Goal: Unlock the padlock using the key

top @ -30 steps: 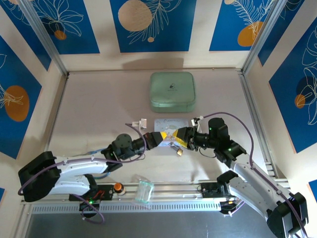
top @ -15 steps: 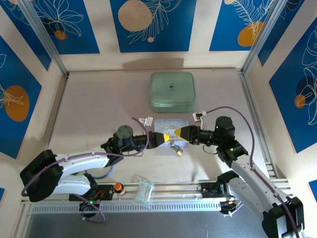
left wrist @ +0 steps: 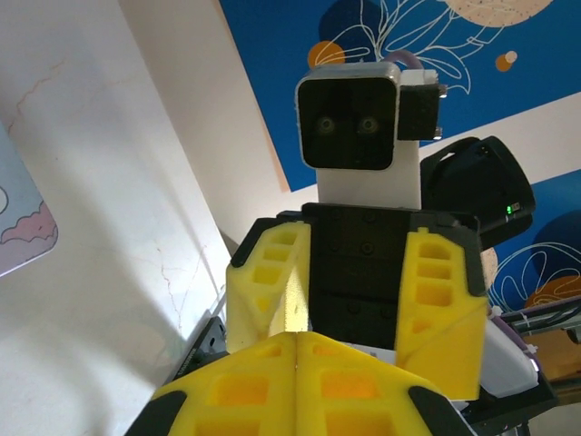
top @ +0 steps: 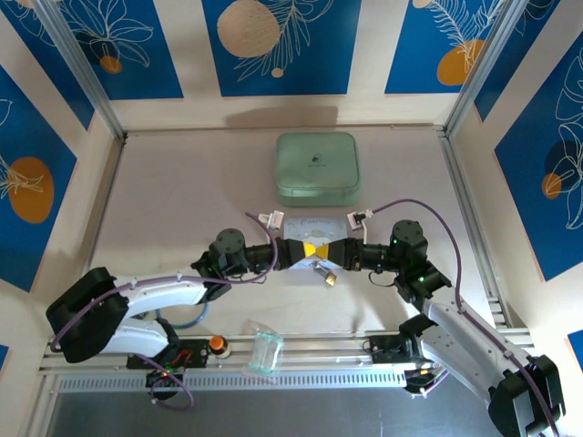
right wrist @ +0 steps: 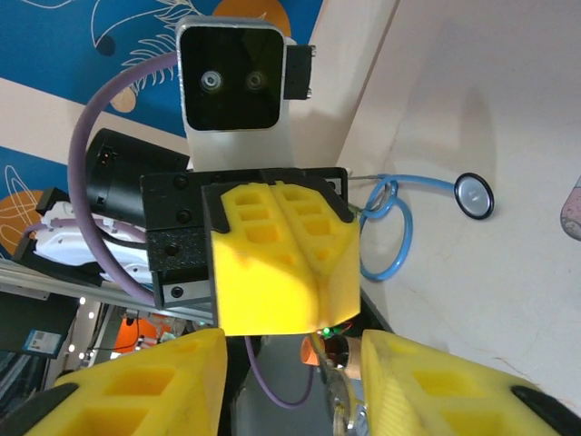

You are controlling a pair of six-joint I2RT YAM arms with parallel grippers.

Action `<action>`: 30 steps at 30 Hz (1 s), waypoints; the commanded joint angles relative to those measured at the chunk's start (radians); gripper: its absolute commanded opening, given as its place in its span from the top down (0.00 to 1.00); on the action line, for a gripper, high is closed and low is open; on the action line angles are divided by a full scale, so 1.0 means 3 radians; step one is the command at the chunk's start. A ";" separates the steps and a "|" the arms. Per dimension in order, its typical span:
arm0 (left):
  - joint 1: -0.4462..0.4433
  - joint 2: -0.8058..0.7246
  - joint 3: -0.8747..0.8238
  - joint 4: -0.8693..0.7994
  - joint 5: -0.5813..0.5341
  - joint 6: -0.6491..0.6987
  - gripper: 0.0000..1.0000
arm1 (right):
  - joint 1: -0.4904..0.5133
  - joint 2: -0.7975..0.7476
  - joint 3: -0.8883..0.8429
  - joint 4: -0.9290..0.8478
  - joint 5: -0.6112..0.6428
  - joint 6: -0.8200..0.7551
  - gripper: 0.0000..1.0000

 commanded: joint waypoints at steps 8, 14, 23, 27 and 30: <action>0.0035 -0.0097 0.0097 0.0000 0.0049 0.0061 1.00 | -0.0016 -0.0024 -0.0079 0.0128 -0.0021 0.0049 0.74; 0.0040 -0.0114 0.0094 -0.0015 0.0034 0.0072 1.00 | -0.0038 -0.0063 -0.0097 0.0080 -0.0037 0.0059 0.77; 0.0045 -0.0119 0.0066 -0.0011 0.0016 0.0064 1.00 | -0.0059 -0.0084 -0.0119 0.0022 -0.0061 0.0050 0.82; 0.0045 -0.0116 0.0065 0.0006 0.0012 0.0052 1.00 | -0.0058 -0.0086 -0.0124 -0.0002 -0.0080 0.0034 0.82; 0.0042 -0.0118 0.0068 -0.0012 0.0009 0.0063 1.00 | -0.0060 -0.0094 -0.0138 -0.0010 -0.0092 0.0033 0.82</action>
